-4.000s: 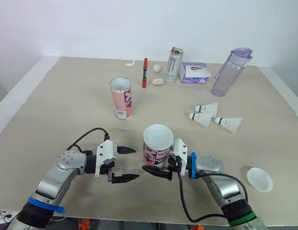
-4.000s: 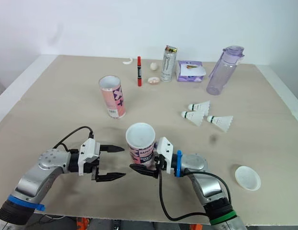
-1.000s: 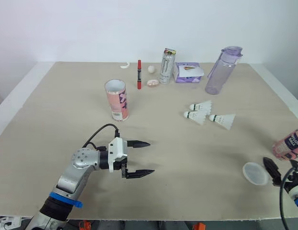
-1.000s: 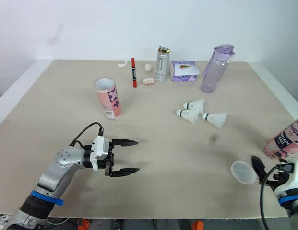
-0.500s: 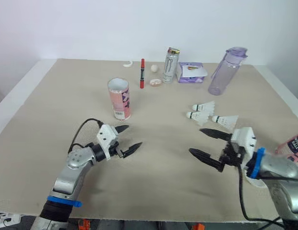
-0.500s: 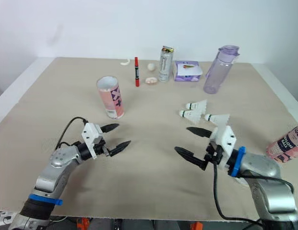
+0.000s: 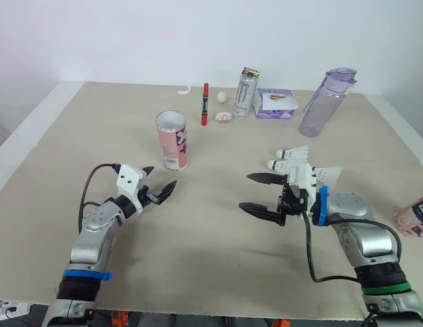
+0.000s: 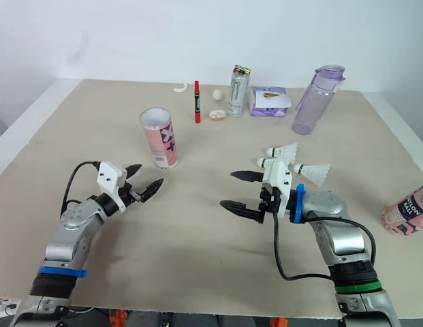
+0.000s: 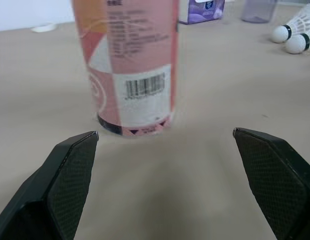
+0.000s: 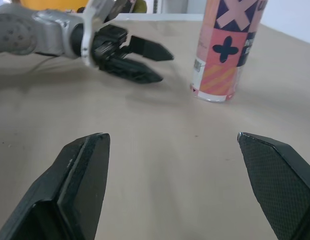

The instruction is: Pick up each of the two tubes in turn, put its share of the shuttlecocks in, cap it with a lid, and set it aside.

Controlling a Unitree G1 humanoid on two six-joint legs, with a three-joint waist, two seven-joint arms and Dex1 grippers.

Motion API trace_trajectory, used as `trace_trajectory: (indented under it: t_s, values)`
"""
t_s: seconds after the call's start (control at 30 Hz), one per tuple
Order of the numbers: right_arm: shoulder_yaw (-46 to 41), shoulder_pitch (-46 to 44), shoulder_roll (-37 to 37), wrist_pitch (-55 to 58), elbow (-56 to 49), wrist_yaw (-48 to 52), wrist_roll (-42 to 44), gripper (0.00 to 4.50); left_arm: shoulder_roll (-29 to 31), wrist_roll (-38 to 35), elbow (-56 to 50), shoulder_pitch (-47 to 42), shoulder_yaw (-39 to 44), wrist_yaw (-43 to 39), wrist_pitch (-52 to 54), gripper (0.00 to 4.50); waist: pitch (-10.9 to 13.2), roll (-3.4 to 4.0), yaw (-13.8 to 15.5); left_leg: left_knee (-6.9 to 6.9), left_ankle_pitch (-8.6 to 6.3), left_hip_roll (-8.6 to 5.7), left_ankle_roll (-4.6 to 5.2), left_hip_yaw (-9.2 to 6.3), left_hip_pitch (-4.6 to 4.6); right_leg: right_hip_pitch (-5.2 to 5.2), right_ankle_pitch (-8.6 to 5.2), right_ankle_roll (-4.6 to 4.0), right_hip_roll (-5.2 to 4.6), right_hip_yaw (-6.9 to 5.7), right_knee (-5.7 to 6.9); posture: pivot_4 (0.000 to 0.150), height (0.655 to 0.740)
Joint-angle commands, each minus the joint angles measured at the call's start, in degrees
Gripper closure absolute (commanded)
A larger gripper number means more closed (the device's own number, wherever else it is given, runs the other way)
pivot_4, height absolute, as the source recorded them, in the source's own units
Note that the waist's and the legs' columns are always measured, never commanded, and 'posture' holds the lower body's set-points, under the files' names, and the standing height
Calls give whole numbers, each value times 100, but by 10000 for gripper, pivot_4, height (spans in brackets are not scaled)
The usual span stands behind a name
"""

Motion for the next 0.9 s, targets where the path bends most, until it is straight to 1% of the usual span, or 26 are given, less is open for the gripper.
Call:
trace_trajectory:
  t_s: [0.03,0.3,0.9]
  values:
    - [-63,-95,-1,-163,-45,-21,-80,895,113,-94,183,-261,151,-132,-23,0,0,0,2,0,0,0,0,0,0,0,1,-2,0,0,0,1500,7400]
    - [-183,-41,-22,-163,-126,-234,-180,895,203,47,1496,-1103,9,-662,-267,0,0,0,3,1,0,0,-1,-2,0,0,0,0,2,-4,2,1500,7400]
    - [-398,410,-192,55,-678,-762,-194,895,10,694,4367,-2828,-193,-1095,-1417,0,1,-1,7,2,0,-3,-1,-7,-8,-2,2,-5,2,-9,2,1500,7400]
